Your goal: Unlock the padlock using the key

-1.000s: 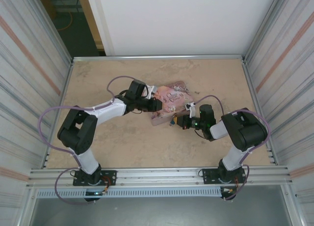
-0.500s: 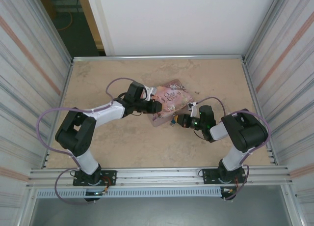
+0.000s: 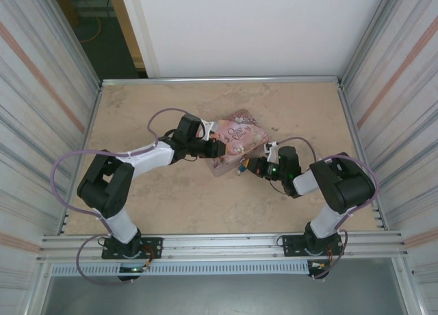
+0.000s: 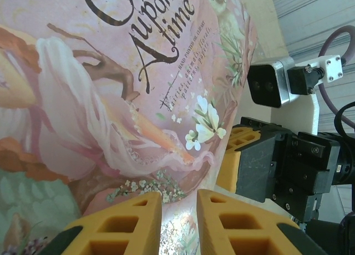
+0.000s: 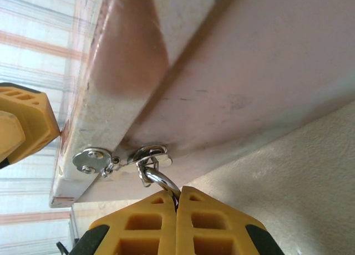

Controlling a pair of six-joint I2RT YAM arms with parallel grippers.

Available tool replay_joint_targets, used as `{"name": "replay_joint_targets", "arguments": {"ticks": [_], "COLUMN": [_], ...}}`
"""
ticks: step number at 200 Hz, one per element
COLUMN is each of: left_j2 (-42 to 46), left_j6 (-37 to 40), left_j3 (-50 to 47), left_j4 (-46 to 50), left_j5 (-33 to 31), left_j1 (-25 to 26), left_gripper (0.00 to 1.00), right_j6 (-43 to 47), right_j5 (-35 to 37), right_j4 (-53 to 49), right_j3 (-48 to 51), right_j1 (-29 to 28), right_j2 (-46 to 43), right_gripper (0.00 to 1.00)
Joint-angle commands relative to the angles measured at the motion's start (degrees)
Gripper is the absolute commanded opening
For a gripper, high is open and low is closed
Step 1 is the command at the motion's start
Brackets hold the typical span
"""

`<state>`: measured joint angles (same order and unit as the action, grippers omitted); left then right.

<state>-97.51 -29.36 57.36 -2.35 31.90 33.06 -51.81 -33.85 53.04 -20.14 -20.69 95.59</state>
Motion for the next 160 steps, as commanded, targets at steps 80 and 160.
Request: {"name": "replay_joint_targets", "arguments": {"ticks": [80,160], "left_j2": [-0.6,0.4], "left_j6": [-0.2,-0.2], "left_j3": [-5.2,-5.8], "left_j4": [8.8,8.6], "left_j5": [-2.0,-2.2], "left_j1": [-0.2,-0.5], "left_gripper": [0.24,0.24], "right_j6": [-4.7,-2.7], "right_j5": [-2.9,-1.3], "right_j4": [3.0,-0.8], "right_j3": [-4.1,-4.6], "right_j1": [3.3,3.8], "right_j2": [-2.6,-3.5], "right_gripper": [0.0,0.0]}}
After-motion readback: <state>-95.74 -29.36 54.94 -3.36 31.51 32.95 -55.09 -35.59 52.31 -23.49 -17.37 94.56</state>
